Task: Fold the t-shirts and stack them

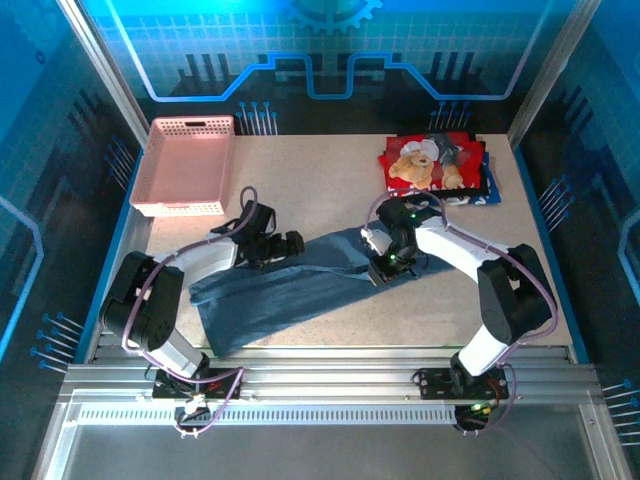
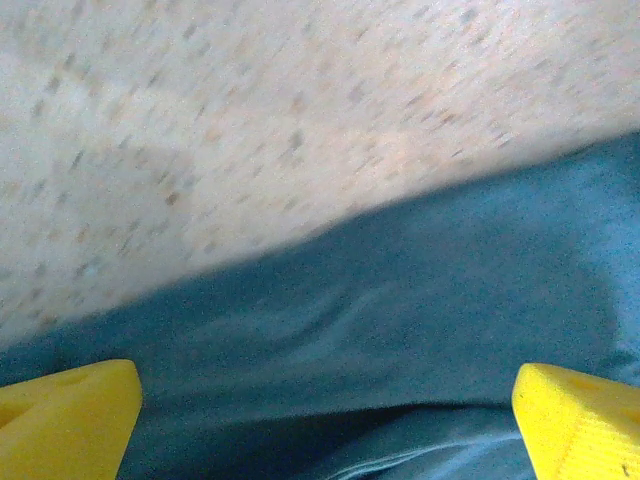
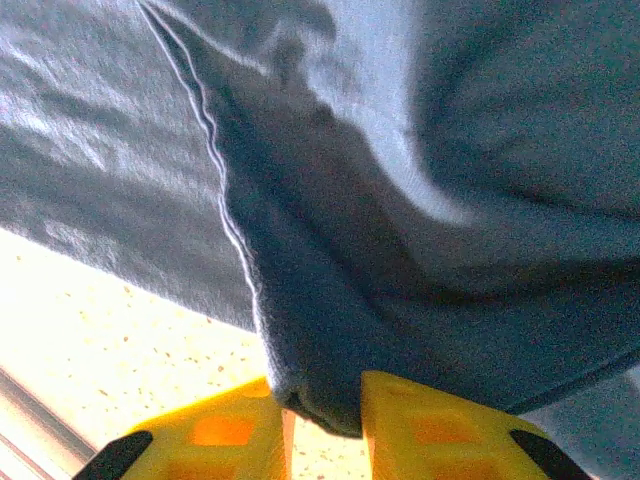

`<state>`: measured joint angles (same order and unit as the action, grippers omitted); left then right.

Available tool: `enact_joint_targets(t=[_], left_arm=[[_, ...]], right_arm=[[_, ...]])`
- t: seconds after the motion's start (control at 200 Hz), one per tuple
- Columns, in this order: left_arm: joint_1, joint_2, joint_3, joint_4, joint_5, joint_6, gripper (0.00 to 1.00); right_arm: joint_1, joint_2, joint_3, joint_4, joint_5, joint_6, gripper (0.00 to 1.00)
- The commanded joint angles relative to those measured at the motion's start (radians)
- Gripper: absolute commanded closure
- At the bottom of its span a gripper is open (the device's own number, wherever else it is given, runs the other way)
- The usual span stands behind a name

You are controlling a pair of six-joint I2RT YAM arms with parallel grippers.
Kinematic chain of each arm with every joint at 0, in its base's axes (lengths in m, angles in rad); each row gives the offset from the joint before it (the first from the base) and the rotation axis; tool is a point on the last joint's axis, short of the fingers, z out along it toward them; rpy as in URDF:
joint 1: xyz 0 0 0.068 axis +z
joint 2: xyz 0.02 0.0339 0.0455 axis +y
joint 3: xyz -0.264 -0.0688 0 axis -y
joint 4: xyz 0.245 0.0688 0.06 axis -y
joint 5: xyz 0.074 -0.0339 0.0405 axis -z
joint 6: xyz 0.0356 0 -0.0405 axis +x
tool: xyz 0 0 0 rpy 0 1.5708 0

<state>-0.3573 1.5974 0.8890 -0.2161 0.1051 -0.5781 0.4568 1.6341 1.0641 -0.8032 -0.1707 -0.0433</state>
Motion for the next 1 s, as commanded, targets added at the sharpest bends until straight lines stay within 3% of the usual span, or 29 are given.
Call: enact_joint_targets(t=[0.0, 0.23, 0.44, 0.53, 0.615, 0.8, 0.995], left_arm=[[-0.007, 0.019, 0.102, -0.036, 0.040, -0.016, 0.04], [-0.066, 0.101, 0.284, -0.068, 0.071, -0.020, 0.03], [-0.121, 0.173, 0.371, -0.068, 0.096, -0.027, 0.04], [-0.153, 0.192, 0.379, -0.061, 0.106, -0.025, 0.04], [-0.180, 0.199, 0.372, -0.062, 0.107, -0.028, 0.04], [-0.200, 0.184, 0.295, -0.040, 0.130, -0.064, 0.04], [-0.200, 0.193, 0.248, 0.003, 0.166, -0.112, 0.05]], right_arm=[[0.015, -0.037, -0.035, -0.024, -0.037, 0.044, 0.74], [0.010, 0.003, -0.022, -0.066, -0.102, 0.098, 0.74], [0.003, 0.072, 0.065, -0.241, -0.171, 0.064, 0.72], [0.002, 0.089, 0.101, -0.293, -0.138, 0.078, 0.73], [-0.068, 0.044, 0.113, -0.253, -0.140, 0.147, 0.75], [-0.298, 0.011, 0.165, -0.124, -0.203, 0.333, 0.60], [-0.337, 0.164, 0.280, -0.106, -0.185, 0.268, 0.56]])
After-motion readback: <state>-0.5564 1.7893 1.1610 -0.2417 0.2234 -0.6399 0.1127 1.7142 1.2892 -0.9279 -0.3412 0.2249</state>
